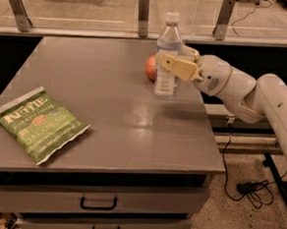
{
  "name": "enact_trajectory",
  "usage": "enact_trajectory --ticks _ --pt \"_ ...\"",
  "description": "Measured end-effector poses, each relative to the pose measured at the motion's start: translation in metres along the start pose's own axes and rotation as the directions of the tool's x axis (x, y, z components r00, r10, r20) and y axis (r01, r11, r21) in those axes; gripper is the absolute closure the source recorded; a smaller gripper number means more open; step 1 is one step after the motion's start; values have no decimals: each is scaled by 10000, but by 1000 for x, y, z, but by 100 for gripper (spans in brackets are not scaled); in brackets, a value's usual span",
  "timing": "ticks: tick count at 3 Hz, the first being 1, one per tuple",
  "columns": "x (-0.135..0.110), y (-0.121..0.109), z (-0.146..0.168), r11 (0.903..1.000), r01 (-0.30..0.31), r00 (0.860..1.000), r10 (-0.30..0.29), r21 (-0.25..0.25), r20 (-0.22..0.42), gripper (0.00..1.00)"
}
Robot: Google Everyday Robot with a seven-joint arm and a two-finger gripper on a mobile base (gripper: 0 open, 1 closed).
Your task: Place blue plastic bottle upright
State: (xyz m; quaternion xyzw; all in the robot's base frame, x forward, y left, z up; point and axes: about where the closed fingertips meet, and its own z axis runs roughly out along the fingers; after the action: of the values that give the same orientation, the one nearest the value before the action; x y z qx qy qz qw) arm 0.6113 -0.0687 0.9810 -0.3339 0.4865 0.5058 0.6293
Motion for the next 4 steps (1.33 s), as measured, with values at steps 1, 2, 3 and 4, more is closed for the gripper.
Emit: enact_trajectory --ticks 1,2,3,4 --pt "4 1 -16 9973 188 9994 -167 -713 309 100" --pt "13 5 -30 9900 214 9987 -147 -1392 487 100" --pt "27 8 -42 9833 128 9974 3 -1816 720 100" --pt "35 7 -49 9777 159 9954 43 -2092 959 84"
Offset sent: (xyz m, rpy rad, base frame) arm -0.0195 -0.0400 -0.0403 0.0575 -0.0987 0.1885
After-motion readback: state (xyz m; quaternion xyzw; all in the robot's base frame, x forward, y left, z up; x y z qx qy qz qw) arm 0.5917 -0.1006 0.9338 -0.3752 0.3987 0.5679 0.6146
